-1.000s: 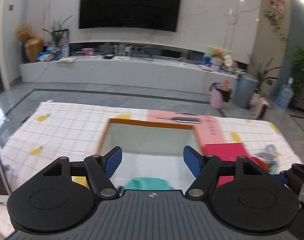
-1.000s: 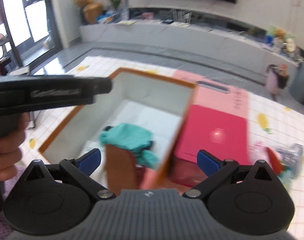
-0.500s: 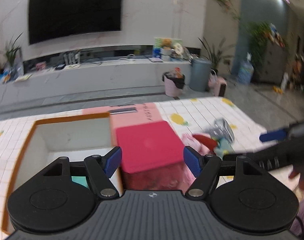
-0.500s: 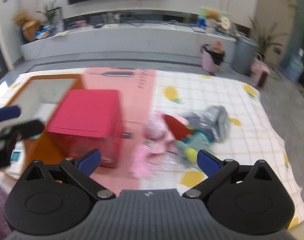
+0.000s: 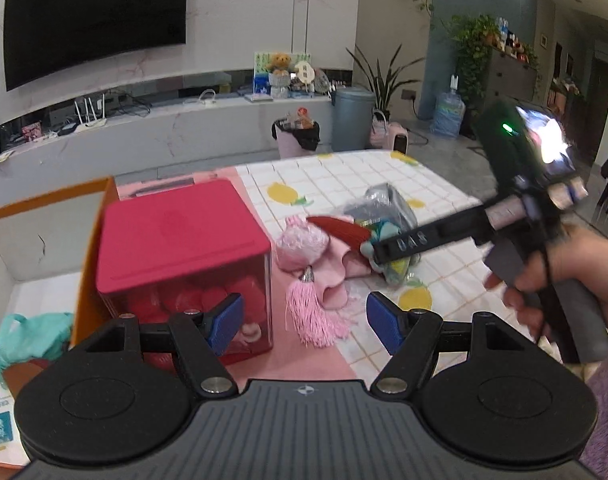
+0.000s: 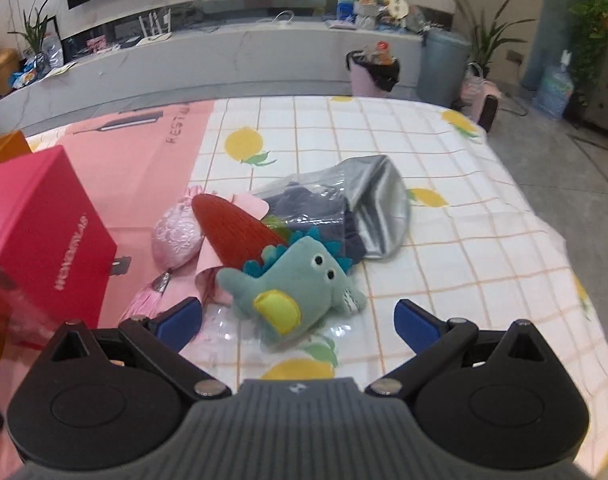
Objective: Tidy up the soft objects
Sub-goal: 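Grasp the grey-blue dinosaur plush with the right tool and lift it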
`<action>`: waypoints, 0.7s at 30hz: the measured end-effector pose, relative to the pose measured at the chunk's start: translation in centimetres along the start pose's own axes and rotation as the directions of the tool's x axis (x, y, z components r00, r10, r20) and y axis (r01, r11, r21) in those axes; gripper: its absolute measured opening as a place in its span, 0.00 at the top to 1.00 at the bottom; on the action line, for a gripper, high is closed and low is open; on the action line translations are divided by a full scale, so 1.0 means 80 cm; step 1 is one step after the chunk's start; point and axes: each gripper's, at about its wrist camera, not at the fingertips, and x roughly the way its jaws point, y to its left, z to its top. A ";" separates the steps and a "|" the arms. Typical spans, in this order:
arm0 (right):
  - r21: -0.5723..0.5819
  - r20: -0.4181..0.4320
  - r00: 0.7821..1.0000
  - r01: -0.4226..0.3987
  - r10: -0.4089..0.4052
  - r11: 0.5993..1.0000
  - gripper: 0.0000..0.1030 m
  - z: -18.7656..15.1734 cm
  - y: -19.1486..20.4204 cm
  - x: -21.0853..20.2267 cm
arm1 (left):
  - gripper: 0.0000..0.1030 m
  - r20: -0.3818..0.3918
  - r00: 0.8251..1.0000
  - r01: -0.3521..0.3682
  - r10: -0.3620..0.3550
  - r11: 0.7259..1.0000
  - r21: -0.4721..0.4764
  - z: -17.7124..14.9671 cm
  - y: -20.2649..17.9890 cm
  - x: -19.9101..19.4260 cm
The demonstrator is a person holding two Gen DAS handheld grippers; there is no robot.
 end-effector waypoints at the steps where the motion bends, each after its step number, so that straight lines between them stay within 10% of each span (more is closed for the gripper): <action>1: -0.009 0.006 1.000 0.004 -0.004 1.000 0.03 0.003 0.000 0.007 | 0.20 -0.010 1.000 0.000 0.000 1.000 0.001 -0.004 0.001 0.002; 8: -0.088 -0.017 0.999 -0.033 0.031 0.996 0.03 0.007 0.012 0.043 | 0.20 -0.073 0.997 0.002 -0.005 0.999 -0.036 -0.016 0.013 0.013; 14: -0.171 -0.012 1.000 0.023 -0.025 0.985 0.51 -0.005 0.022 0.033 | 0.20 -0.097 0.995 0.000 -0.005 0.998 -0.060 -0.017 0.021 0.012; 21: -0.221 -0.184 0.973 0.099 -0.141 0.970 0.53 -0.041 0.014 -0.029 | 0.20 -0.108 0.994 -0.011 0.003 0.998 -0.066 -0.020 0.027 0.011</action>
